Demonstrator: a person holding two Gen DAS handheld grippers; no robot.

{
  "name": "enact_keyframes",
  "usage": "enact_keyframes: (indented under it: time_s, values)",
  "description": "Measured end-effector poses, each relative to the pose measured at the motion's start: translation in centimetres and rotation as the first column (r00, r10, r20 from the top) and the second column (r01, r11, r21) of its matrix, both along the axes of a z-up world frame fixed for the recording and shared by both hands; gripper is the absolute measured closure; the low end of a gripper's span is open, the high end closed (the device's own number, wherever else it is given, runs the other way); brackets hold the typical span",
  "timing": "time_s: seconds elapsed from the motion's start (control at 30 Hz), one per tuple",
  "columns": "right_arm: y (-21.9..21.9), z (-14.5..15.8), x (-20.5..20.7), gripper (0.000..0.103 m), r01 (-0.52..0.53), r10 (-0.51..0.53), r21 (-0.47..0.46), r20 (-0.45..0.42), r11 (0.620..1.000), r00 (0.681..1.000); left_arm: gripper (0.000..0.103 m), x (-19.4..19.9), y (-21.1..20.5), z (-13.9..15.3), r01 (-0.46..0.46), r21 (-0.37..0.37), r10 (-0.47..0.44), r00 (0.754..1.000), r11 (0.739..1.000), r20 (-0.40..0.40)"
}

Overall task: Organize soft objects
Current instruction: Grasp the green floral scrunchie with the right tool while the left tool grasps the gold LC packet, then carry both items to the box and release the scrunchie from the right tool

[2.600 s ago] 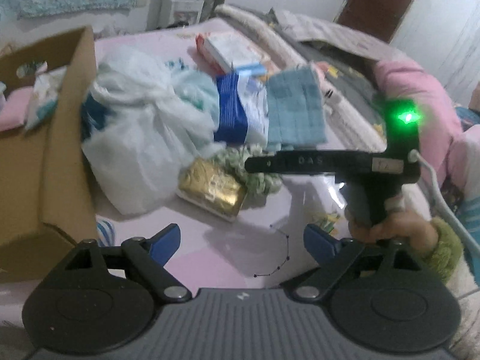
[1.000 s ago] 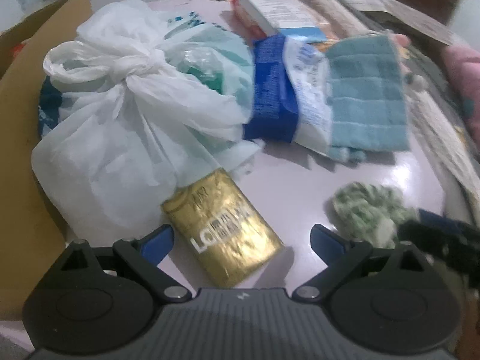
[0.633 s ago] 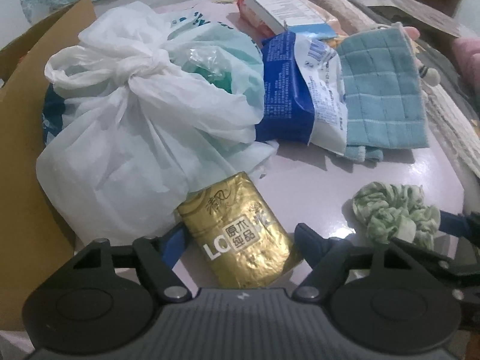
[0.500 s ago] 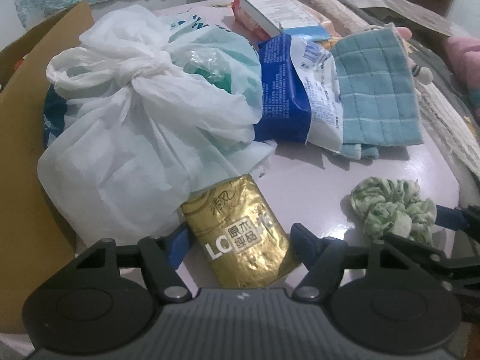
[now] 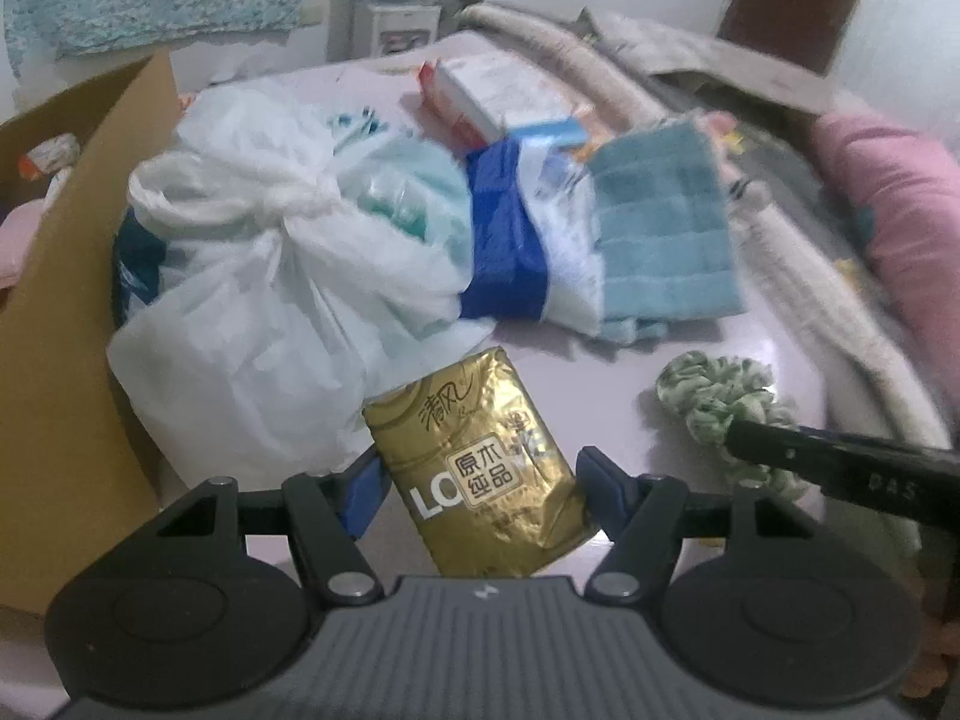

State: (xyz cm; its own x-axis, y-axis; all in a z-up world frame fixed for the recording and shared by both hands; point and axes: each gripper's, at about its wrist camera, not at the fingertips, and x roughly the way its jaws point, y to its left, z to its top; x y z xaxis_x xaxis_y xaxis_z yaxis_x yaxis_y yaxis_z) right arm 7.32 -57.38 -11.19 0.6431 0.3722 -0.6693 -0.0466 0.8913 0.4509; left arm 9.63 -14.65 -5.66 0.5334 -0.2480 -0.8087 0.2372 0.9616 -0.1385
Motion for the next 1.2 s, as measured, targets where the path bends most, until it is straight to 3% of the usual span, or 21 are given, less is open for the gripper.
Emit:
enact_keyframes:
  time_s: [0.3, 0.5, 0.63, 0.8, 0.93, 1.2]
  values:
    - [-0.1, 5.3, -1.9, 0.074, 0.001, -0.017, 0.138, 0.114, 0.990, 0.993, 0.034, -3.5, 3.8, 6.8, 0.030, -0.140, -0.011, 0.990, 0.990, 0.138]
    - [3.6, 9.8, 1.1, 0.074, -0.144, 0.102, 0.190, 0.214, 0.971, 0.972, 0.034, -4.9, 9.9, 11.1, -0.082, -0.218, 0.131, 0.966, 0.973, 0.223]
    - [8.7, 12.9, 4.8, 0.074, -0.292, 0.238, 0.192, 0.262, 0.937, 0.935, 0.034, -5.3, 14.4, 12.4, -0.191, -0.244, 0.255, 0.929, 0.951, 0.268]
    - [17.0, 16.8, 9.8, 0.074, -0.445, 0.397, 0.129, 0.281, 0.886, 0.874, 0.034, -4.9, 20.0, 12.4, -0.328, -0.266, 0.396, 0.880, 0.906, 0.263]
    - [24.3, 18.5, 15.1, 0.074, -0.518, 0.495, 0.047, 0.230, 0.854, 0.838, 0.034, -4.3, 22.9, 11.7, -0.394, -0.273, 0.459, 0.853, 0.878, 0.246]
    - [38.0, 17.3, 24.8, 0.070, -0.532, 0.554, -0.221, 0.049, 0.817, 0.831, 0.034, -4.4, 26.6, 10.5, -0.433, -0.311, 0.505, 0.838, 0.846, 0.207]
